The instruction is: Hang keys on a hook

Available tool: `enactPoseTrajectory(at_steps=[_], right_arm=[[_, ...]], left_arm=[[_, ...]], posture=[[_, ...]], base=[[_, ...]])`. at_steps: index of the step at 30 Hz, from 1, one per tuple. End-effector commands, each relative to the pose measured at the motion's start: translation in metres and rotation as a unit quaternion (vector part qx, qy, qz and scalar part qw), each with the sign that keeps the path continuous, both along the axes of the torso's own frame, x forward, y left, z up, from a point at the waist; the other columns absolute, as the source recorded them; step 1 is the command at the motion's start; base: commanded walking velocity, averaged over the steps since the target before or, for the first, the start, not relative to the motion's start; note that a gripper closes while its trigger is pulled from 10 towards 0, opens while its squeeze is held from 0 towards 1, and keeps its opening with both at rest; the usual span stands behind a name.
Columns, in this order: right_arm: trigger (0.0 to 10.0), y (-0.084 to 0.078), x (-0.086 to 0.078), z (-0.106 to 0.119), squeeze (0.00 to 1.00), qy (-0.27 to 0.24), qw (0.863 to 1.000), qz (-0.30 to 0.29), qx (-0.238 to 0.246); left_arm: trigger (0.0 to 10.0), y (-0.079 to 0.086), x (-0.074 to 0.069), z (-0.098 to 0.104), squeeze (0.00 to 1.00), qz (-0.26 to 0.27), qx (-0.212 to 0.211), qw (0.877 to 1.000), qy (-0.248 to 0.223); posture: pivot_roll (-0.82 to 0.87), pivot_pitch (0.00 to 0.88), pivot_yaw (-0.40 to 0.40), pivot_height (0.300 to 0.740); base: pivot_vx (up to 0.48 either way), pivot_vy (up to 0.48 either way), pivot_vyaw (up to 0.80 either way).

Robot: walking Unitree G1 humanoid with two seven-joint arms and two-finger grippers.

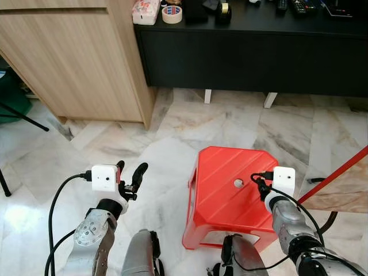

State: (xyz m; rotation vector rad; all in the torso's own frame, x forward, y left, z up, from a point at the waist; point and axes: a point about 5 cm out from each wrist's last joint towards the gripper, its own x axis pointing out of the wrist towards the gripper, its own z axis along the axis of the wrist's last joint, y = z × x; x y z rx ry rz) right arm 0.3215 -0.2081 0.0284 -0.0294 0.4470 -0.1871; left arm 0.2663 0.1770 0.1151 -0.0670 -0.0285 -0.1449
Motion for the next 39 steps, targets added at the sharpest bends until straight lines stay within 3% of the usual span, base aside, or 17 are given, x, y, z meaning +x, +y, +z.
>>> enactPoseTrajectory(at_steps=[1, 18, 30, 31, 32, 33, 35, 36, 39], right_arm=[[10.0, -0.004, -0.002, -0.002, 0.00, 0.018, 1.000, 0.002, -0.024], [10.0, -0.006, -0.021, -0.025, 0.00, 0.099, 0.994, 0.028, -0.047], [10.0, -0.008, -0.025, -0.029, 0.00, 0.115, 0.992, 0.013, -0.048], [6.4, -0.009, -0.026, -0.030, 0.00, 0.117, 0.992, 0.008, -0.050], [4.5, -0.010, -0.027, -0.030, 0.00, 0.119, 0.991, 0.002, -0.054], [1.4, -0.011, -0.027, -0.031, 0.00, 0.119, 0.991, -0.002, -0.052], [1.4, -0.012, -0.028, -0.031, 0.00, 0.120, 0.992, -0.005, -0.051], [0.0, -0.012, -0.028, -0.031, 0.00, 0.120, 0.991, -0.006, -0.051], [0.0, -0.013, -0.031, -0.034, 0.00, 0.128, 0.990, -0.009, -0.053]], left_arm=[[10.0, 0.001, -0.001, -0.004, 0.00, 0.000, 0.012, 1.000, 0.010], [10.0, 0.001, -0.002, -0.004, 0.00, -0.001, 0.014, 1.000, 0.010], [10.0, 0.001, -0.002, -0.005, 0.00, -0.003, 0.020, 1.000, 0.010], [10.0, 0.001, -0.002, -0.005, 0.00, -0.003, 0.020, 1.000, 0.010], [10.0, 0.000, -0.002, -0.005, 0.00, -0.003, 0.021, 1.000, 0.011], [10.0, 0.000, -0.002, -0.005, 0.00, -0.004, 0.023, 1.000, 0.010], [10.0, 0.000, -0.002, -0.005, 0.00, -0.005, 0.024, 1.000, 0.010], [10.0, 0.000, -0.002, -0.005, 0.00, -0.005, 0.024, 1.000, 0.010], [10.0, 0.000, -0.001, -0.005, 0.00, -0.005, 0.025, 1.000, 0.009]], posture=[[0.14, 0.224, -0.004, 0.627], [0.14, 0.200, -0.003, 0.627], [0.14, 0.197, -0.005, 0.627], [0.14, 0.197, -0.005, 0.627], [0.14, 0.197, -0.005, 0.627], [0.14, 0.197, -0.005, 0.627], [0.14, 0.197, -0.005, 0.627], [0.14, 0.196, -0.005, 0.627], [0.15, 0.195, -0.003, 0.627]], base=[[0.000, 0.000, 0.00], [0.000, 0.000, 0.00], [0.000, 0.000, 0.00], [0.000, 0.000, 0.00], [0.000, 0.000, 0.00], [0.000, 0.000, 0.00], [0.000, 0.000, 0.00], [0.000, 0.000, 0.00], [0.000, 0.000, 0.00]])
